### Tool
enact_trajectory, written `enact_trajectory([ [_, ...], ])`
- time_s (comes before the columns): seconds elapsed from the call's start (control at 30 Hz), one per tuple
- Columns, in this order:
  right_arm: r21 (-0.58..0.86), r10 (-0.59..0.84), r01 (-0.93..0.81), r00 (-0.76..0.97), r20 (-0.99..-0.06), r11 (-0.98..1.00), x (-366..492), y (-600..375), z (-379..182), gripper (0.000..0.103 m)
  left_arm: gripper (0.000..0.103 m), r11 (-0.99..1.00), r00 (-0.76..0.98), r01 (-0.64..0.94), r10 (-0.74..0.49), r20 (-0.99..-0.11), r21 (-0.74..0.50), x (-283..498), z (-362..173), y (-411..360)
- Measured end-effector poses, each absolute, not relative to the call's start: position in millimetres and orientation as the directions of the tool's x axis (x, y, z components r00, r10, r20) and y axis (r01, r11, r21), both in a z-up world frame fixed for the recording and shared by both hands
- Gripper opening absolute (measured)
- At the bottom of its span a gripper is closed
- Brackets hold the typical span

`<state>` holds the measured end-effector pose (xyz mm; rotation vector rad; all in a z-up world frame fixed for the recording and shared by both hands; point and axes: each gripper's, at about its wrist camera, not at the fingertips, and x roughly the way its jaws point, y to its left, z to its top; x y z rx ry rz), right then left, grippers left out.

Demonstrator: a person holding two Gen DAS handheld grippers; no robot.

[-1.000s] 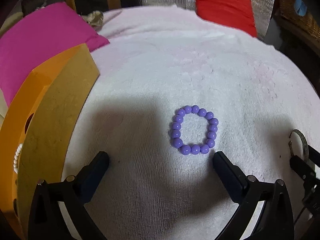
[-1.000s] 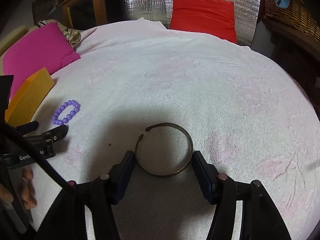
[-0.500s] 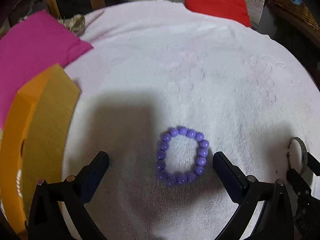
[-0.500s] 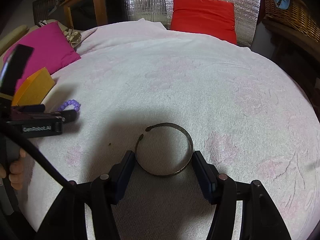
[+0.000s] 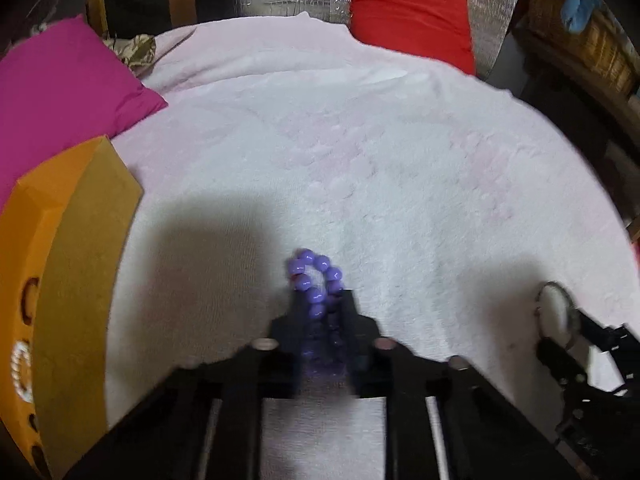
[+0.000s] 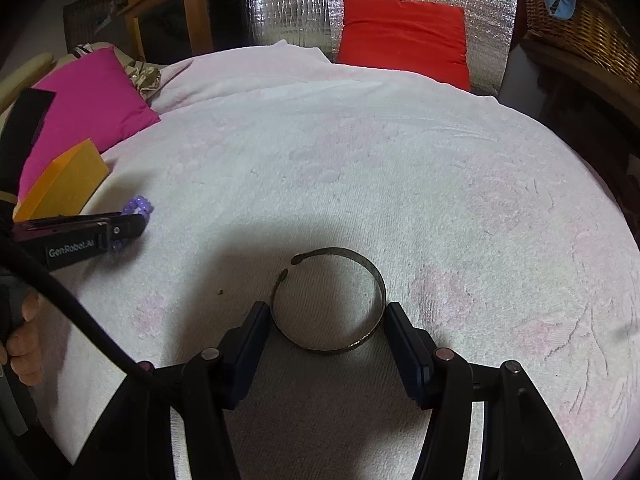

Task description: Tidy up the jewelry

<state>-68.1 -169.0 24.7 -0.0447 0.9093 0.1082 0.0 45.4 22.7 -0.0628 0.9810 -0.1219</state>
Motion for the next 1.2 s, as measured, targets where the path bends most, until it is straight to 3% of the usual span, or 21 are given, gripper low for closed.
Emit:
enact_trajectory([
  [0.33,0.044,0.071,-0.059,0.628,-0.775,0.997,-64,-182,36,0.062,0.009,0.970,0.607,0.123,-0.242,-0.757,-0.212,-10,46,52],
  [0.83,0.069,0.074,-0.034,0.645,-0.760,0.997,-61,-188,43,0.062,0.010,0.967,0.624,0.158,-0.256,-0.738,-0.202,-25,56,48],
  [1.2,0.107,0.117,-0.056,0.675,-0.729,0.993,-60,-177,59,0.062,0.010,0.993,0.691,0.099,-0.119,-0.713,-0.069,-56,74,49],
])
